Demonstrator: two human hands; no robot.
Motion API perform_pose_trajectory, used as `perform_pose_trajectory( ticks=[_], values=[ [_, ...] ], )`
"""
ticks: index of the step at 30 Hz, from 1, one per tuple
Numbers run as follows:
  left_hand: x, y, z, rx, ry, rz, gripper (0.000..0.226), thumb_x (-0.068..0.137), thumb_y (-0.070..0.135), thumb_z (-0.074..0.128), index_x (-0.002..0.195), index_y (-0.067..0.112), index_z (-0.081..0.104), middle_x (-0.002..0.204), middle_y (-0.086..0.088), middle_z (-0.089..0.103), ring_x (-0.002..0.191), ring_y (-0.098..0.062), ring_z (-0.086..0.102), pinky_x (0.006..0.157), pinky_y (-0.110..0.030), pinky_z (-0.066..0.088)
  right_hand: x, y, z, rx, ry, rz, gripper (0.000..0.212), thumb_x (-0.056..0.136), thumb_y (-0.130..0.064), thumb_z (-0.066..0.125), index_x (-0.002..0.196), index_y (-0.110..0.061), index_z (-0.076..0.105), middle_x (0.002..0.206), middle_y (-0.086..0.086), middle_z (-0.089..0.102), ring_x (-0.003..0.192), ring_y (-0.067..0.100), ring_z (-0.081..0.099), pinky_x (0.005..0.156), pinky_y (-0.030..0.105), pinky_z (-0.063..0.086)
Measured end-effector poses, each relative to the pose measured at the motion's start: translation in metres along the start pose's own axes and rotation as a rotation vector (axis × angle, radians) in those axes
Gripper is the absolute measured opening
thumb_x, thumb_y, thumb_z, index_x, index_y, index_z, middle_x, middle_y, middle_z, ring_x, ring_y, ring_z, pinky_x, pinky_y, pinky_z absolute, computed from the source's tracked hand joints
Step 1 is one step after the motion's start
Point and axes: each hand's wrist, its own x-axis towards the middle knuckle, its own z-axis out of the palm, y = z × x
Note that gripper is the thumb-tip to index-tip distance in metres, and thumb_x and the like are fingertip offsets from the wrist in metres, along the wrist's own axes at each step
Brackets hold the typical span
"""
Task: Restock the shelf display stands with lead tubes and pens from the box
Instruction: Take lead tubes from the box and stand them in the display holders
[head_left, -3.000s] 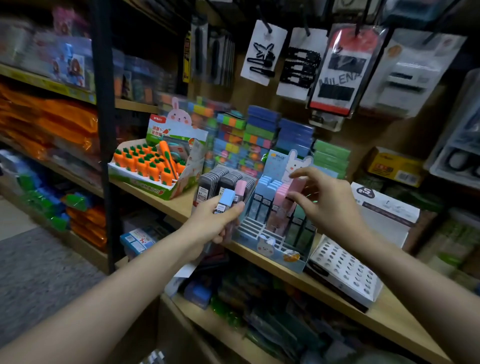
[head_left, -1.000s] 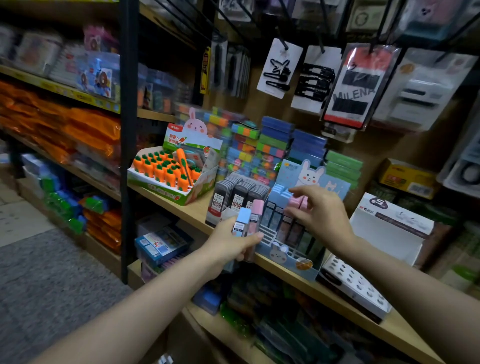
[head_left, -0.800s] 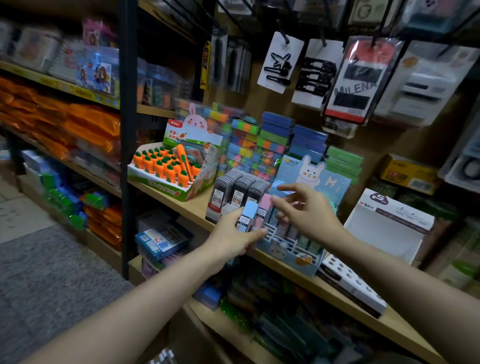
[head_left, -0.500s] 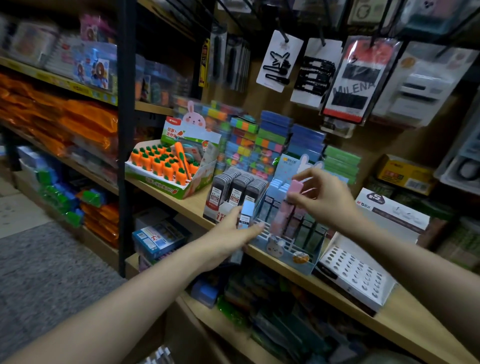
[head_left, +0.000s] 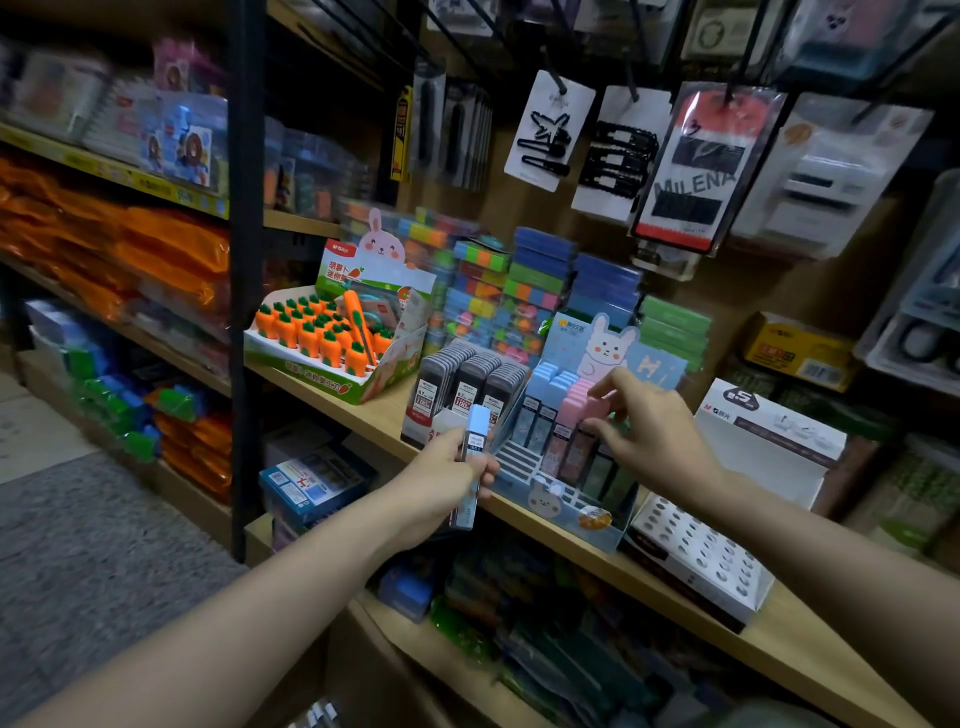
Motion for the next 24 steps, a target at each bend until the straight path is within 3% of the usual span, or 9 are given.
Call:
perform_pose_trajectory(
  ticks=[5, 9, 14, 18, 21, 24],
  values=[
    [0.002, -0.002, -0.003, -0.032, 0.014, 0.002, 0.028, 0.099, 0.003, 0.045, 0.125, 0.014, 0.048, 0.091, -0.003, 0.067, 0.078, -0.012, 0.061, 0.075, -0.028, 0.054, 0.001, 0.003, -0.004, -0.108, -0.053, -0.032, 0.030, 0.085, -0.033, 0.072, 0.106, -0.015, 0.059, 0.094, 0.005, 0.069, 0.088, 0.024, 0.063, 0.082, 0.044, 0.050],
    [0.002, -0.004, -0.001, -0.048, -0.025, 0.007, 0.027, 0.099, 0.004, 0.046, 0.120, 0.019, 0.051, 0.096, -0.003, 0.068, 0.079, -0.011, 0.062, 0.072, -0.025, 0.054, 0.001, 0.005, -0.005, -0.200, 0.017, -0.065, 0.029, 0.080, -0.032, 0.078, 0.101, -0.014, 0.069, 0.097, 0.004, 0.068, 0.095, 0.026, 0.061, 0.082, 0.044, 0.047],
    [-0.001, -0.006, 0.002, -0.056, -0.040, 0.024, 0.022, 0.097, 0.007, 0.052, 0.100, 0.027, 0.062, 0.097, -0.005, 0.064, 0.083, -0.013, 0.066, 0.071, -0.022, 0.054, -0.003, 0.001, 0.003, -0.227, 0.057, -0.032, 0.025, 0.077, -0.028, 0.080, 0.095, -0.013, 0.073, 0.095, 0.004, 0.065, 0.091, 0.026, 0.061, 0.076, 0.037, 0.044],
    [-0.003, -0.007, 0.002, -0.056, -0.014, 0.061, 0.018, 0.093, 0.006, 0.060, 0.093, 0.023, 0.066, 0.093, -0.007, 0.066, 0.080, -0.013, 0.069, 0.069, -0.023, 0.055, -0.006, 0.000, 0.001, -0.264, 0.053, -0.013, 0.035, 0.081, -0.034, 0.076, 0.113, -0.020, 0.071, 0.112, 0.003, 0.059, 0.103, 0.021, 0.056, 0.080, 0.036, 0.041],
    [-0.003, -0.006, 0.002, -0.094, 0.001, 0.079, 0.020, 0.091, 0.006, 0.063, 0.090, 0.026, 0.065, 0.091, -0.007, 0.068, 0.082, -0.014, 0.070, 0.074, -0.030, 0.058, -0.007, -0.010, -0.002, 0.054, 0.081, 0.049, 0.042, 0.086, -0.034, 0.070, 0.126, -0.021, 0.062, 0.114, -0.003, 0.057, 0.098, 0.010, 0.054, 0.083, 0.025, 0.043],
    [-0.002, -0.003, 0.003, -0.001, 0.002, 0.117, 0.028, 0.091, 0.011, 0.063, 0.080, 0.034, 0.074, 0.087, 0.003, 0.074, 0.094, -0.019, 0.069, 0.089, -0.039, 0.055, -0.004, -0.032, 0.002, 0.365, -0.065, 0.114, 0.039, 0.087, -0.039, 0.067, 0.123, -0.025, 0.061, 0.097, -0.014, 0.064, 0.086, -0.001, 0.061, 0.075, 0.016, 0.050]
  ],
)
